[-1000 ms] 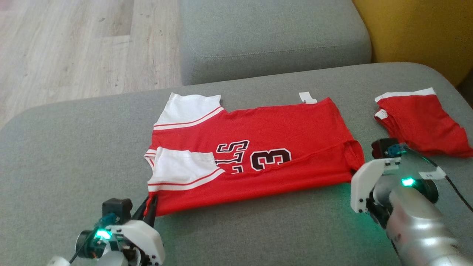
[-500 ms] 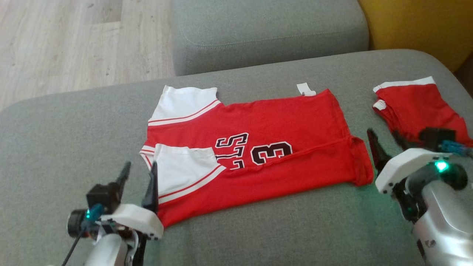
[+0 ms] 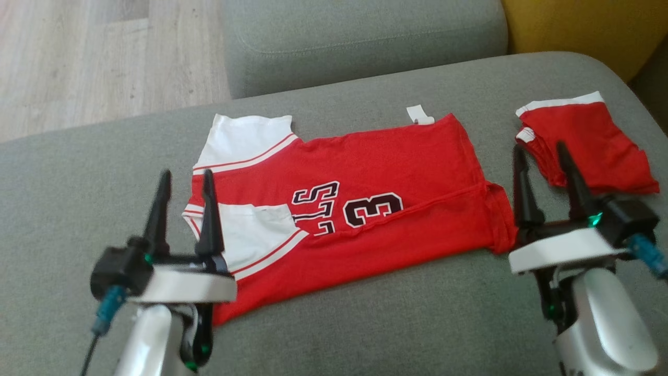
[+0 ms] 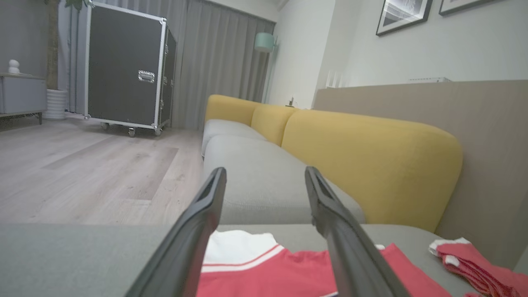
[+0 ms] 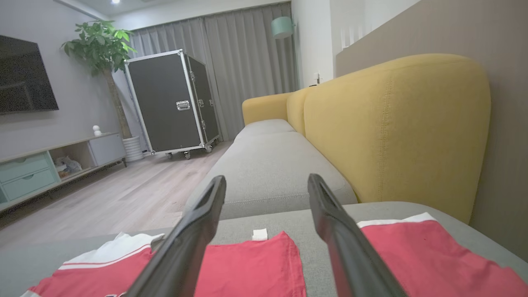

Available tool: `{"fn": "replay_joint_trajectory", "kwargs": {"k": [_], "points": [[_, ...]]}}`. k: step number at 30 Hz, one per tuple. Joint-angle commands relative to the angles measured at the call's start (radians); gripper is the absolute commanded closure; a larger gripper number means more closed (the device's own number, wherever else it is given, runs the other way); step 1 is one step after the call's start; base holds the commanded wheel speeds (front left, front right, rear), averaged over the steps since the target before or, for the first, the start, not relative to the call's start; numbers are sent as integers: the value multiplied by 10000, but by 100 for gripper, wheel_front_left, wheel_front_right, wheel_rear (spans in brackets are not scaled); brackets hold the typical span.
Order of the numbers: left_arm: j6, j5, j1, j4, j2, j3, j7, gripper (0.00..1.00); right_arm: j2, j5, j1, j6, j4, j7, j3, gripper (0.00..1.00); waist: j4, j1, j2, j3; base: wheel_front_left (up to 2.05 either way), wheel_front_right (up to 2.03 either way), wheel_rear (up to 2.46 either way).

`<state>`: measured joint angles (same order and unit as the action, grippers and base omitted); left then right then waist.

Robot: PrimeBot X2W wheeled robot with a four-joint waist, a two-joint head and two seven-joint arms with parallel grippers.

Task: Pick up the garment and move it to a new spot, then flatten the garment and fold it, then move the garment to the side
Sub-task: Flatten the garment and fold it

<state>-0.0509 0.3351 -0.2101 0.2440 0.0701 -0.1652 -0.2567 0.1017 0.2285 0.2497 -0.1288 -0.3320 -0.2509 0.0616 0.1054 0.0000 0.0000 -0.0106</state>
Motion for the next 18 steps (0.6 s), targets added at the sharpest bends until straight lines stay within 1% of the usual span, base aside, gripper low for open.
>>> {"fn": "replay_joint_trajectory", "kwargs": {"k": [1,5,8,12,18], "points": [[-67,-123,-129,-244,60,323,-48,0,-60,-210,168,-19,426,-103,193,0,30,0,0,-52,0,0,0],[-207,-546,-502,500,125,186,-49,0,-269,-588,49,-19,681,-105,140,0,84,0,0,-198,0,0,0],[-344,-864,-1274,1353,488,-116,354,0,-333,-612,198,-19,722,-106,-6,0,176,0,0,-511,0,0,0],[-498,-1039,-2977,2236,1056,-239,1184,0,-357,-670,665,-19,834,-107,-47,0,352,0,0,-1333,0,0,0],[-735,-966,-5810,3956,2044,-569,2981,0,-344,-705,1736,-19,969,-108,-5,0,874,0,0,-2833,0,0,0]]}}
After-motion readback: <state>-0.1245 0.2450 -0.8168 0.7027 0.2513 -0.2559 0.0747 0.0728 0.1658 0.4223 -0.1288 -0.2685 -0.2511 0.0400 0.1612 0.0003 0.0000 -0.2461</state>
